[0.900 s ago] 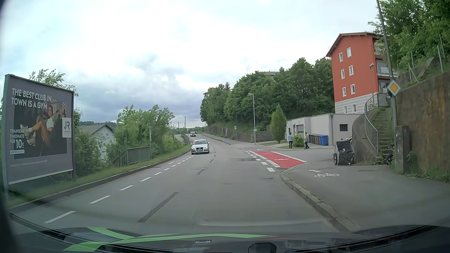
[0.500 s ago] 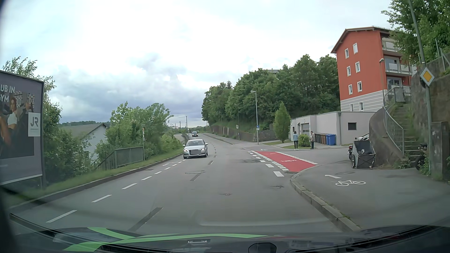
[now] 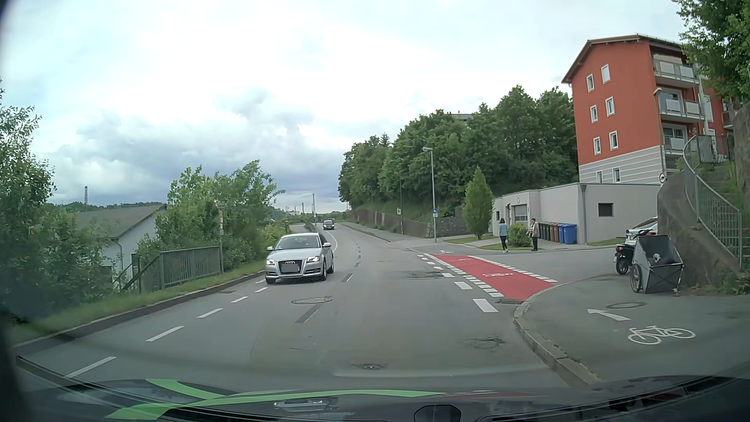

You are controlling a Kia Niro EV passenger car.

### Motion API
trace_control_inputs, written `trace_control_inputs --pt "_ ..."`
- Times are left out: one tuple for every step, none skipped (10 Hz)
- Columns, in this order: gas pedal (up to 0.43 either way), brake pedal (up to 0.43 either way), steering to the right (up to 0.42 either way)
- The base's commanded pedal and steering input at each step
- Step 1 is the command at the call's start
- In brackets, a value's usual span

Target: Follow the waypoints while adhering to traffic rules and regulations

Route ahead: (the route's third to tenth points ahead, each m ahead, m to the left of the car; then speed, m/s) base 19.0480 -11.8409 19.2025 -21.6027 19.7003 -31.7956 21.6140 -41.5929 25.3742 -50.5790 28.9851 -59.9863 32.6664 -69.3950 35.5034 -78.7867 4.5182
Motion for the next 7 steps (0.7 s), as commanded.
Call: trace_control_inputs --pt "0.0 0.146 -0.015" --pt "0.0 0.146 -0.015" --pt "0.0 0.146 -0.014" --pt "0.0 0.146 -0.013" --pt "0.0 0.146 -0.013" --pt "0.0 0.146 -0.012" --pt "0.0 0.146 -0.011"
